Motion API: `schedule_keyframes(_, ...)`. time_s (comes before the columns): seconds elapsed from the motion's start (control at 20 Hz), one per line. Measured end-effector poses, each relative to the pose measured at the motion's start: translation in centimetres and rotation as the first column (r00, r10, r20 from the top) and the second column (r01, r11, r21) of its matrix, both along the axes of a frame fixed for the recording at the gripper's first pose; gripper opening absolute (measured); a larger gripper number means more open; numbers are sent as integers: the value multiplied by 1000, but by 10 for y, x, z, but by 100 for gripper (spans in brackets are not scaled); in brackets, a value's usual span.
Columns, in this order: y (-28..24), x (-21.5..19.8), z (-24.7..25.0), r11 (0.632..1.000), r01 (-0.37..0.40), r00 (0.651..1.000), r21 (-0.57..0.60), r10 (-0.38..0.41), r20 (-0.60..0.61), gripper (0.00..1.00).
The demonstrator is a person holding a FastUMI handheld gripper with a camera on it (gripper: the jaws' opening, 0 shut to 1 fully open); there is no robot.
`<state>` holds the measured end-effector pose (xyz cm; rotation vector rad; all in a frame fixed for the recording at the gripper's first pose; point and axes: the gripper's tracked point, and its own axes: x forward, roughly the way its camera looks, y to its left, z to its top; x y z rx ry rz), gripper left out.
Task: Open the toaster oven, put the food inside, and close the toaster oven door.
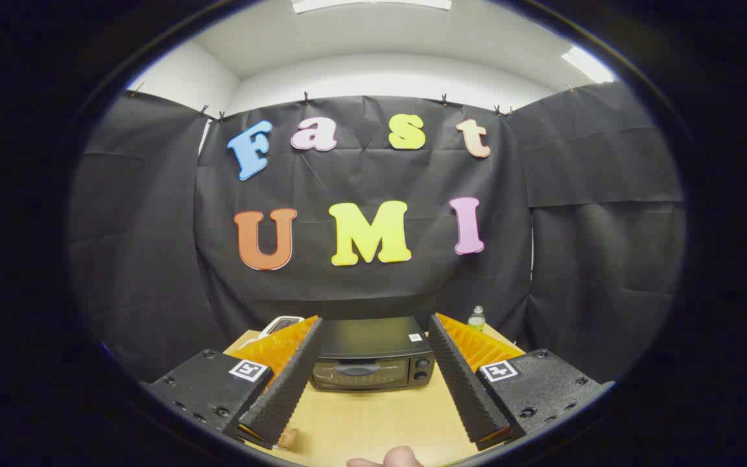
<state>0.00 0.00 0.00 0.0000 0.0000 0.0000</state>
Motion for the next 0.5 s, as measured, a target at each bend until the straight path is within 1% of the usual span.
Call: schedule_keyframes(0.5,-4,4,-4,1000,7,1000,8,-7,-14,100)
